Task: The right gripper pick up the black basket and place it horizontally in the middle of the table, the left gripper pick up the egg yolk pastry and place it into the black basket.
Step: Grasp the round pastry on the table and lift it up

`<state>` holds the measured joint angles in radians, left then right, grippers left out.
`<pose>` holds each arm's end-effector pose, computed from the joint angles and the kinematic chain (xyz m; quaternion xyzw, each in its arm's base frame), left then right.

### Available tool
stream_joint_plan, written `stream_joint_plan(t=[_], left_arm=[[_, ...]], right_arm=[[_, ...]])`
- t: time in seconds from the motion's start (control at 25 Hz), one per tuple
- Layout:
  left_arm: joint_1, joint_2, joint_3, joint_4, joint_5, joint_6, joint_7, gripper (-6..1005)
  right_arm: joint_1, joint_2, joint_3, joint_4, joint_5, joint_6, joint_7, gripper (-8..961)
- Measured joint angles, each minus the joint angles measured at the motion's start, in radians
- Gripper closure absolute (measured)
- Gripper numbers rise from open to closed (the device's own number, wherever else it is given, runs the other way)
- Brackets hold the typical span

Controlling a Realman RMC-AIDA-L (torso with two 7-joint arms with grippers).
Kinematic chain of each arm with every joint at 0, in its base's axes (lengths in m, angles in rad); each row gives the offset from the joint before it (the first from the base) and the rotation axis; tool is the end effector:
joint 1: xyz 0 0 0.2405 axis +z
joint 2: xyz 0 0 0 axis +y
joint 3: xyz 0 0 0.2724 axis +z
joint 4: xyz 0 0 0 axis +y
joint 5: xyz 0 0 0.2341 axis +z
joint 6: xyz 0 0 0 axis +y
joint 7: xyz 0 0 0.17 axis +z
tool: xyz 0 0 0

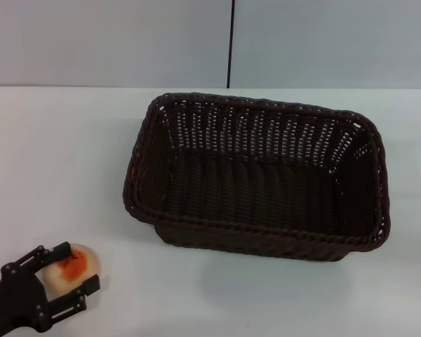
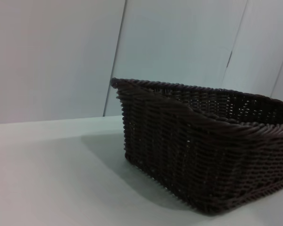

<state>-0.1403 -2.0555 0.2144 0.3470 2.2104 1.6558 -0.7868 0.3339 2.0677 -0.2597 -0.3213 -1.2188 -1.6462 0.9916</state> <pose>-0.4093 0.1875 -0.0419 -0.8854 -0.2722 -0.2670 0.2659 0.3605 0.3219 0.0899 -0.6191 0.2259 0.5493 0.5138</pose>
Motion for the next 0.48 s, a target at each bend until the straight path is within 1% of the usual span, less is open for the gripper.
stream_joint_plan(t=[0.24, 0.44, 0.48], left_arm=[[-0.003, 0.0, 0.01, 0.002, 0.0, -0.012, 0.012, 207], [-0.004, -0.001, 0.01, -0.008, 0.0, -0.023, 0.052, 424], [-0.004, -0.001, 0.01, -0.008, 0.0, -0.023, 0.052, 450]], right_arm=[[0.0, 0.0, 0.0, 0.001, -0.002, 0.001, 0.001, 541], [-0.001, 0.001, 0.001, 0.002, -0.002, 0.002, 0.001, 541], [-0.001, 0.001, 0.001, 0.002, -0.002, 0.002, 0.001, 541]])
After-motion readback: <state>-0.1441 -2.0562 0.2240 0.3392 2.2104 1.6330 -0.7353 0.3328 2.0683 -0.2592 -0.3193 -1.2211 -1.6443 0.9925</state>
